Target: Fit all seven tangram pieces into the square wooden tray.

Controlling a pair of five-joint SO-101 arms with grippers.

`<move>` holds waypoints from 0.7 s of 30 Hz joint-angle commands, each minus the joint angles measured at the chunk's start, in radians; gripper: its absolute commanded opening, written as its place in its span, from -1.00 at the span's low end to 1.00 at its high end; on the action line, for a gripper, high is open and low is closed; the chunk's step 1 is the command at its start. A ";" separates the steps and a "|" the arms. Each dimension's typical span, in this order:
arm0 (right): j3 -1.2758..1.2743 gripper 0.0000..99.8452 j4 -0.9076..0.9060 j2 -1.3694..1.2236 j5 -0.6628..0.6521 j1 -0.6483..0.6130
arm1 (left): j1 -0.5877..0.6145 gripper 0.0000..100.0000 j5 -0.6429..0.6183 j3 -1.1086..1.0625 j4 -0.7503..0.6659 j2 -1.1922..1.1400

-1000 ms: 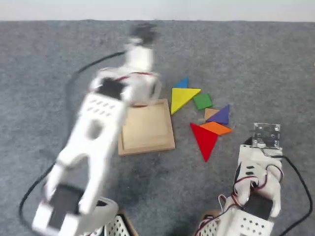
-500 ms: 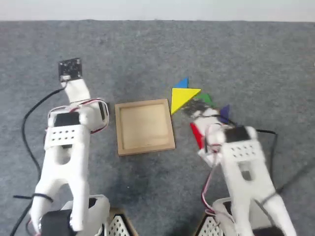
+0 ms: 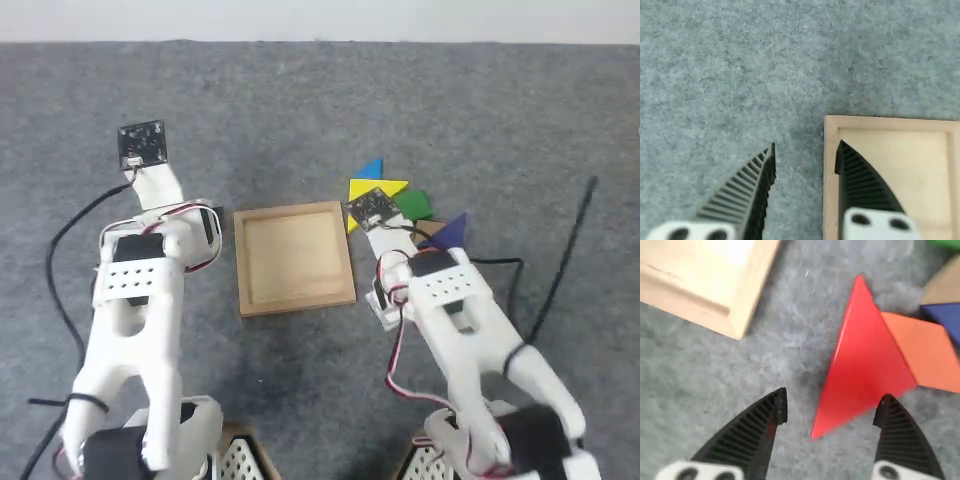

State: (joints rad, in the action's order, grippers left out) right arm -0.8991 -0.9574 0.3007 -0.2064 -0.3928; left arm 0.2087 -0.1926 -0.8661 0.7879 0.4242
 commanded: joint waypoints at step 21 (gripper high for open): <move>0.063 -0.27 0.111 -0.116 -0.098 0.074 | -0.003 -0.60 0.025 0.005 -0.015 0.043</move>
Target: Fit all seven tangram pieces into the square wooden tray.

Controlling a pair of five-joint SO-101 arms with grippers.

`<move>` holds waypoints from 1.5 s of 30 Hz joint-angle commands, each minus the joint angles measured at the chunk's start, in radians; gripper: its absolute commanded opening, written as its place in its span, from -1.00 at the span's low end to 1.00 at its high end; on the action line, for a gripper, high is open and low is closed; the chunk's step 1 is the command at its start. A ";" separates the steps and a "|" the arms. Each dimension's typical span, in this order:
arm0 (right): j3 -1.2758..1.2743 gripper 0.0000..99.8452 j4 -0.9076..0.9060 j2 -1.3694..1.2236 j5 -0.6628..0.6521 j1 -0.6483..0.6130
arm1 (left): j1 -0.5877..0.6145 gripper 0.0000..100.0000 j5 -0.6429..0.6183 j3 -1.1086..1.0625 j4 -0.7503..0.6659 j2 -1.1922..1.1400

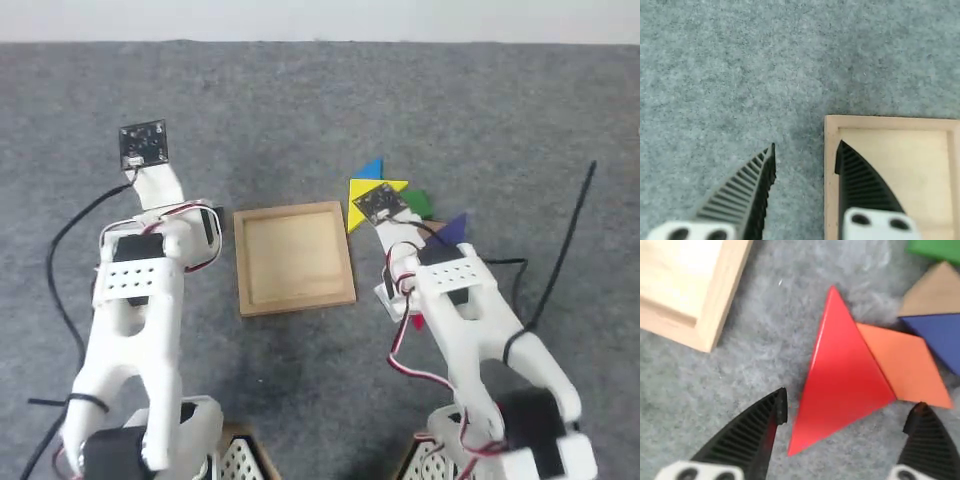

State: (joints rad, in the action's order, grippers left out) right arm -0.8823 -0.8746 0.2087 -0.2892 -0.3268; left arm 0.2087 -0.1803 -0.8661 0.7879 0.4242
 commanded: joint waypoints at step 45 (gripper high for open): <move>0.181 -0.28 -0.051 -0.193 0.012 -0.119 | 0.000 -0.60 0.009 0.005 -0.015 0.043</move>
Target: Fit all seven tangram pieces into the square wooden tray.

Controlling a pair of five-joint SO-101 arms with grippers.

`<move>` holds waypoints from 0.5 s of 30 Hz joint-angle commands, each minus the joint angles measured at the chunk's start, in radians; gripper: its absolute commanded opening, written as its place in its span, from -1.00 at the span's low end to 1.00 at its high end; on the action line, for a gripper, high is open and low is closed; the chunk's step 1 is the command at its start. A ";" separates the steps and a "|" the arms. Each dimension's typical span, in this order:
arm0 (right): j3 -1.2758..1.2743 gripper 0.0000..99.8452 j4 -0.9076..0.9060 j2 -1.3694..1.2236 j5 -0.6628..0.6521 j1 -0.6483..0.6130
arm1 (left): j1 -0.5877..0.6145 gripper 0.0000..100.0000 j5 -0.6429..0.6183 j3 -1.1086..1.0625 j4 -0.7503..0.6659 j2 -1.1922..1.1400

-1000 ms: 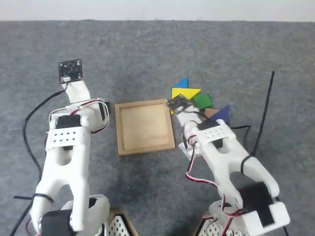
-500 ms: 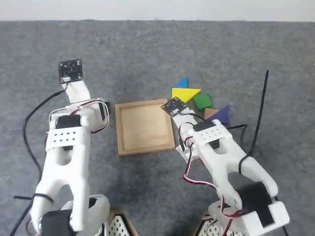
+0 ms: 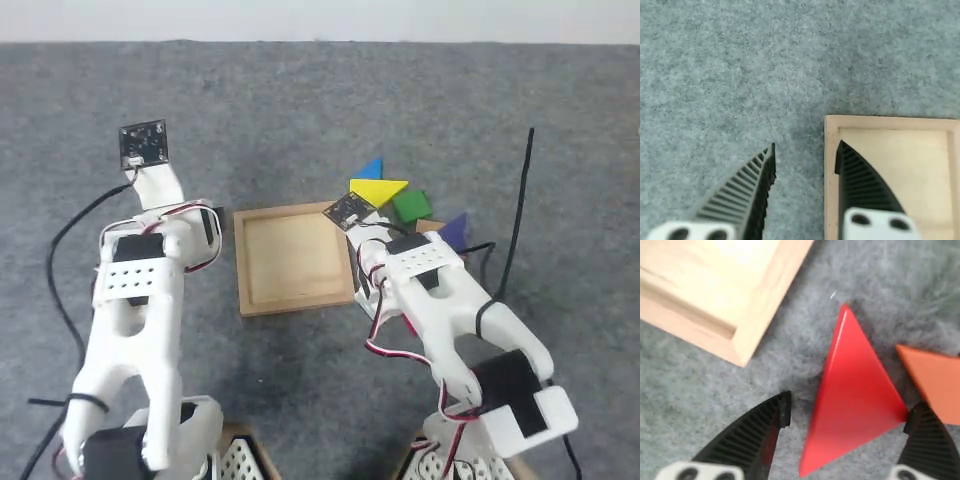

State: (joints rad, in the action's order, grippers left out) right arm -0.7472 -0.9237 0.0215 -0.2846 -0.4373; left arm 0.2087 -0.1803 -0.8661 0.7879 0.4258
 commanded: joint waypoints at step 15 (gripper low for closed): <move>0.043 -0.90 -0.042 -0.005 0.049 0.050 | 0.000 -0.60 0.009 0.005 -0.015 0.041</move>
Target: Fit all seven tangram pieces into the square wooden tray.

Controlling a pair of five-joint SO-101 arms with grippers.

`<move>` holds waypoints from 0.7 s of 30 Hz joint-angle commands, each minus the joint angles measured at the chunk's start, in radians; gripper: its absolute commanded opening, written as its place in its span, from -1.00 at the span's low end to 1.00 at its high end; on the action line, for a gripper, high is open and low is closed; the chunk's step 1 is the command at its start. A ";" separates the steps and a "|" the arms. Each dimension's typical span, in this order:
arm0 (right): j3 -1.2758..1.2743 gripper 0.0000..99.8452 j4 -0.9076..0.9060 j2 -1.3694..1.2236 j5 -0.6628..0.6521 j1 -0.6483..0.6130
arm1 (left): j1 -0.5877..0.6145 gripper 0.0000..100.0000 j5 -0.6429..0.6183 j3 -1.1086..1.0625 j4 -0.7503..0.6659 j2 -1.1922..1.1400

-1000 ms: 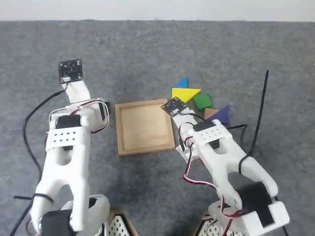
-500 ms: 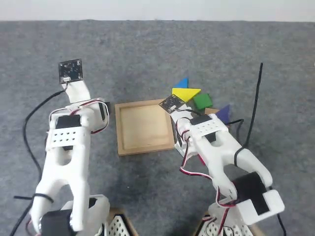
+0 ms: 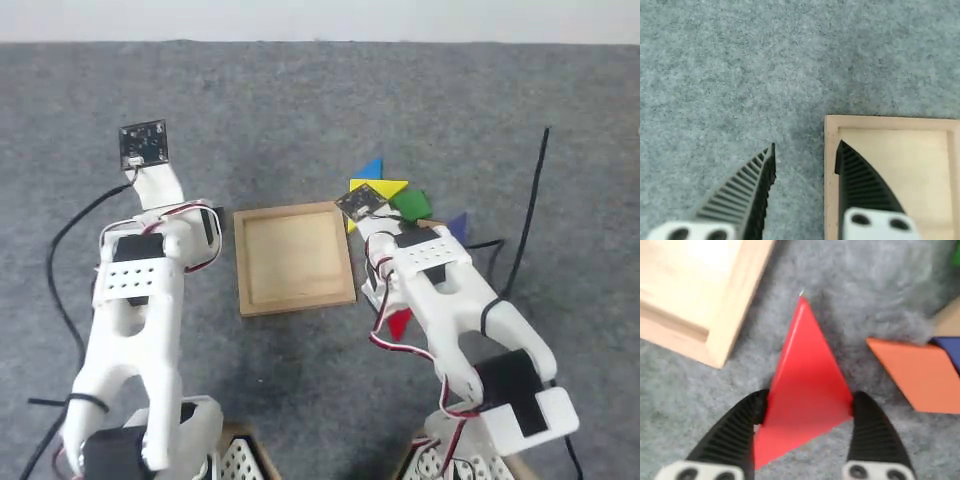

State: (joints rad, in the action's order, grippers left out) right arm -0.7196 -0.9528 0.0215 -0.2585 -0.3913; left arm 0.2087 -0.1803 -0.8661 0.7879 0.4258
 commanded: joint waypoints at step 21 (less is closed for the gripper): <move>-0.157 -0.66 -0.082 0.344 0.052 0.128 | -0.003 -0.60 0.009 -0.004 -0.020 0.041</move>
State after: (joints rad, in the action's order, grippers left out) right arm -0.8715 -1.0296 0.3145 -0.2064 -0.2915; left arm 0.2071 -0.1803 -0.8784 0.7879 0.4258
